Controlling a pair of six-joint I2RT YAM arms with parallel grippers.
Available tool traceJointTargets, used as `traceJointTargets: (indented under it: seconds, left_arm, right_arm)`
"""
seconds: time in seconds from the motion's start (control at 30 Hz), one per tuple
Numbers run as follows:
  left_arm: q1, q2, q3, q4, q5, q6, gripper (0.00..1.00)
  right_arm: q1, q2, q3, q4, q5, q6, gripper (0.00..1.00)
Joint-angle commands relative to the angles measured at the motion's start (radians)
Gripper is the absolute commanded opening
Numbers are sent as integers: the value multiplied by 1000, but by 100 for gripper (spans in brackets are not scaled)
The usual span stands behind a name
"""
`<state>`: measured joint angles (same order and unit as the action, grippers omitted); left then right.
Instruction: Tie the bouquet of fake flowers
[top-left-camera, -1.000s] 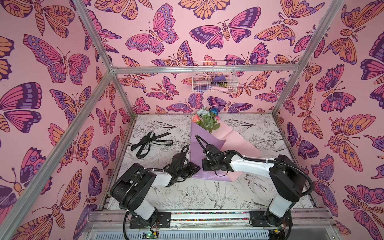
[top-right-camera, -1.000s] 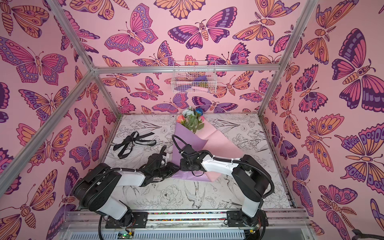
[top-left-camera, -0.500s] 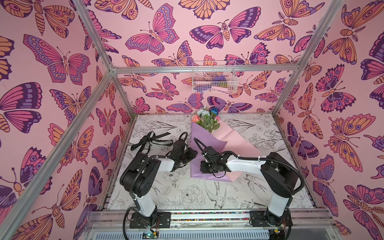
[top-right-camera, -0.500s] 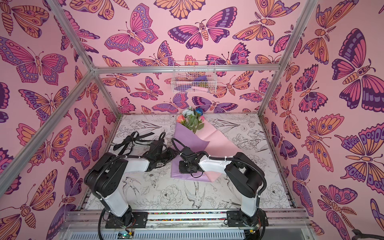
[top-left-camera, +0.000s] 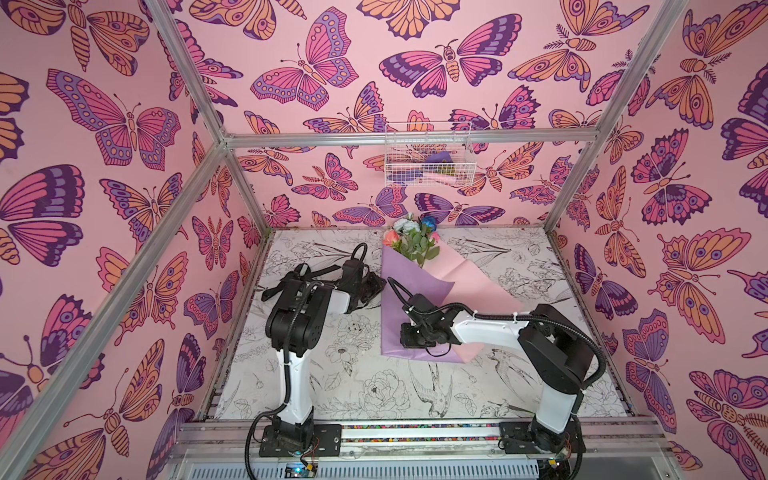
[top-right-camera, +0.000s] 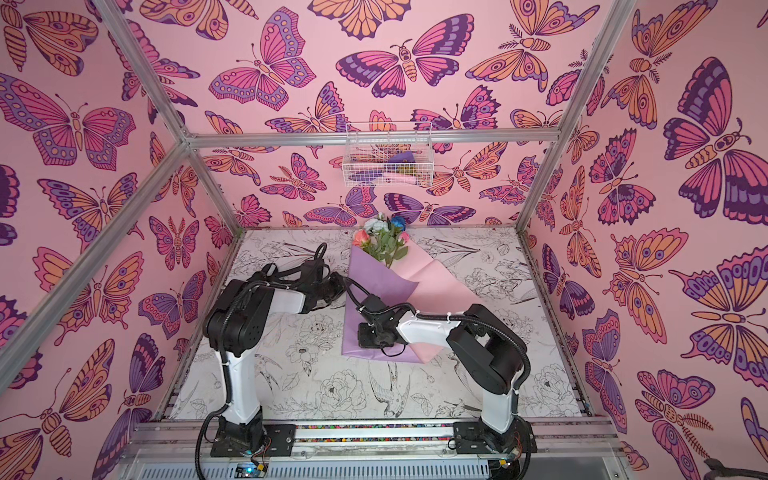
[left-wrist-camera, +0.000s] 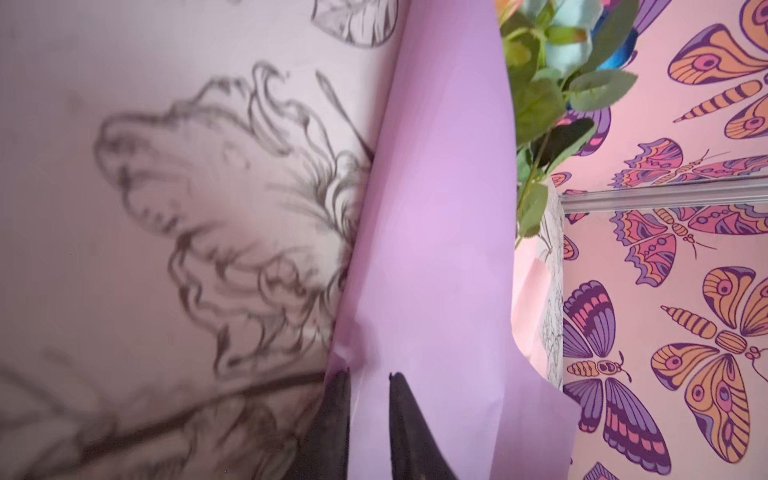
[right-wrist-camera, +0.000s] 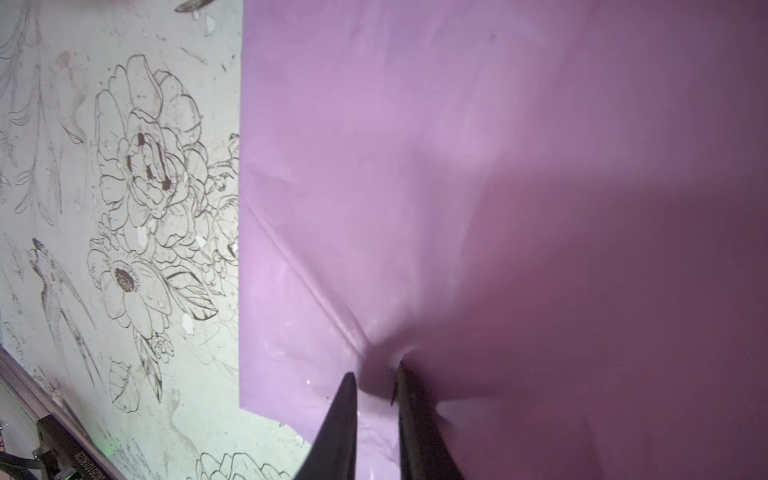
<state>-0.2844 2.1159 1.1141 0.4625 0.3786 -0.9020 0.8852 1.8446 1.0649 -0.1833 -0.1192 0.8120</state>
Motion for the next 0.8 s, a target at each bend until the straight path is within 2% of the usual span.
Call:
traceJointTargets:
  seconds: [0.0, 0.13, 0.2, 0.33, 0.4, 0.53, 0.67, 0.77]
  left_arm:
    - [19, 80, 92, -46, 32, 36, 22]
    - [35, 126, 177, -74, 40, 62, 23]
    - [47, 128, 201, -85, 40, 77, 33]
    - [73, 83, 212, -88, 60, 82, 42]
    - [73, 27, 185, -89, 65, 104, 47]
    - [61, -100, 92, -88, 86, 118, 69]
    - [20, -250, -40, -90, 65, 174, 99]
    - [-34, -360, -136, -96, 16, 246, 99]
  right_arm:
    - [4, 11, -6, -45, -12, 15, 22]
    - [4, -13, 1, -69, -7, 12, 22]
    - [1, -29, 3, -81, -2, 10, 23]
    - [0, -53, 19, -103, 7, 0, 25]
    - [0, -63, 28, -116, 4, -4, 27]
    - [0, -114, 32, -141, 6, -5, 30]
    - [0, -203, 12, -176, 29, -1, 35]
    - [0, -290, -24, -203, 57, 17, 40]
